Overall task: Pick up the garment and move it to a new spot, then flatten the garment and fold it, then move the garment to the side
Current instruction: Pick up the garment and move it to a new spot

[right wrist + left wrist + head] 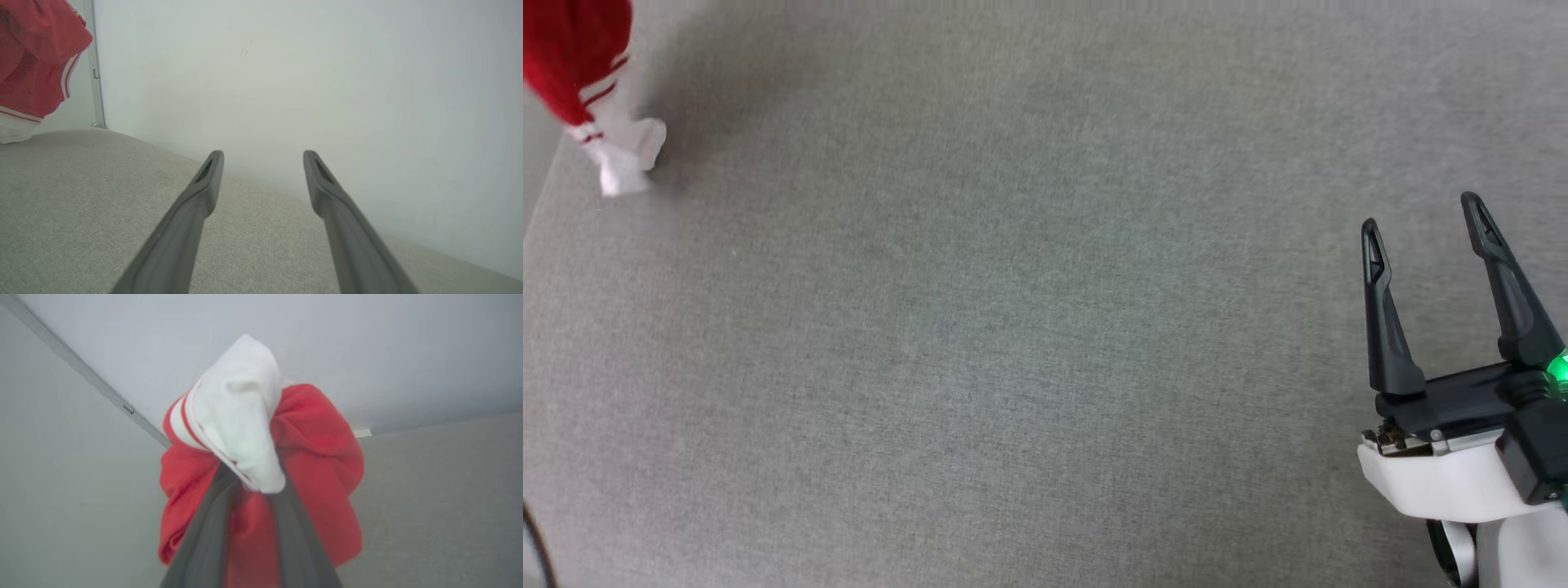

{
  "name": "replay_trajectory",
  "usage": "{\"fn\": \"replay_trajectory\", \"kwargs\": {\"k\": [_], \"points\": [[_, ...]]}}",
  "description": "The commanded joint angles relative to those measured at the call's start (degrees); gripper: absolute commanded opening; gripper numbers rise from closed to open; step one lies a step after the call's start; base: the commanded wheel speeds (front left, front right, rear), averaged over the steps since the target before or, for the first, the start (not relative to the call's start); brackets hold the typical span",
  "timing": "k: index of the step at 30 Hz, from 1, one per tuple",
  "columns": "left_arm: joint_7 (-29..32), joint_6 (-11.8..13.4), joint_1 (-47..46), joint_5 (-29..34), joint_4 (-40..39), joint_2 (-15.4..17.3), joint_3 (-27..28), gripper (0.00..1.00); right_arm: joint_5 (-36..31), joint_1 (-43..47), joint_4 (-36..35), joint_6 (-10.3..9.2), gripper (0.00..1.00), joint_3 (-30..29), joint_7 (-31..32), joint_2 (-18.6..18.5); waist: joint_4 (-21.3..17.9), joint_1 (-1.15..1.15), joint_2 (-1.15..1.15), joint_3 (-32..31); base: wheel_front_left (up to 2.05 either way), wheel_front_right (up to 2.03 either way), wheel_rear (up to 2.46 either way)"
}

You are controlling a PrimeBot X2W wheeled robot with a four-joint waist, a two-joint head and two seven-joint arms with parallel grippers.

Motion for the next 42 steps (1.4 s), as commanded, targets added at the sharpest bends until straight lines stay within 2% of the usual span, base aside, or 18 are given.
{"fn": "replay_trajectory", "kwargs": {"k": [1, 10, 19, 24, 32, 37, 39, 42], "points": [[-0.51, 0.0, -1.82, 0.44, -1.59, -0.43, -1.03, 0.0, 1.1, 0.74, 0.18, -0.04, 1.0, -0.12, -0.12, 0.21, -1.46, 0.0, 0.0, -2.42, 0.0, 0.0, 0.0], [0.24, 0.0, -9.65, 2.2, -10.23, -5.09, -6.85, 0.0, 5.18, 2.0, 1.38, -0.04, 1.0, -0.42, -0.12, 0.22, -6.65, 0.0, 0.0, -6.97, 0.0, 0.0, 0.0], [0.17, 0.01, -10.51, 2.01, -17.05, -7.97, -11.06, 0.0, 7.67, 2.42, 1.99, -0.04, 1.0, -0.46, -0.12, 0.23, -14.09, 0.0, 0.0, -9.7, 0.0, 0.0, 0.0], [-0.29, 0.24, -7.56, 2.26, -21.52, -10.28, -13.83, 0.0, 8.55, 3.28, 2.29, -0.04, 1.0, -0.91, -0.12, 0.23, -17.09, 0.0, 0.0, -10.6, 0.0, 0.0, 0.0], [-0.97, 2.21, 1.99, 3.15, -27.3, -14.97, -20.74, 0.0, 8.91, 3.48, 2.56, -0.04, 1.0, -1.11, -0.12, 0.24, -19.13, 0.0, 0.0, -10.42, 0.0, 0.0, 0.0], [-1.97, 2.19, 9.51, 3.07, -24.48, -18.91, -26.49, 0.0, 8.83, 2.73, 2.91, -0.03, 1.0, -1.1, -0.12, 0.24, -19.47, 0.0, 0.0, -8.95, 0.0, 0.0, 0.0], [-2.71, 2.1, 10.95, 2.71, -23.05, -19.75, -27.11, 0.0, 8.89, 2.47, 3.0, -0.04, 1.0, -1.13, -0.12, 0.23, -19.56, 0.0, 0.0, -8.6, 0.0, 0.0, 0.0], [-4.22, 1.68, 14.96, 3.16, -18.62, -22.47, -30.66, 0.0, 9.1, 1.94, 3.28, -0.04, 1.0, -1.21, -0.12, 0.23, -19.82, 0.0, 0.0, -7.51, 0.0, 0.0, 0.0]]}}
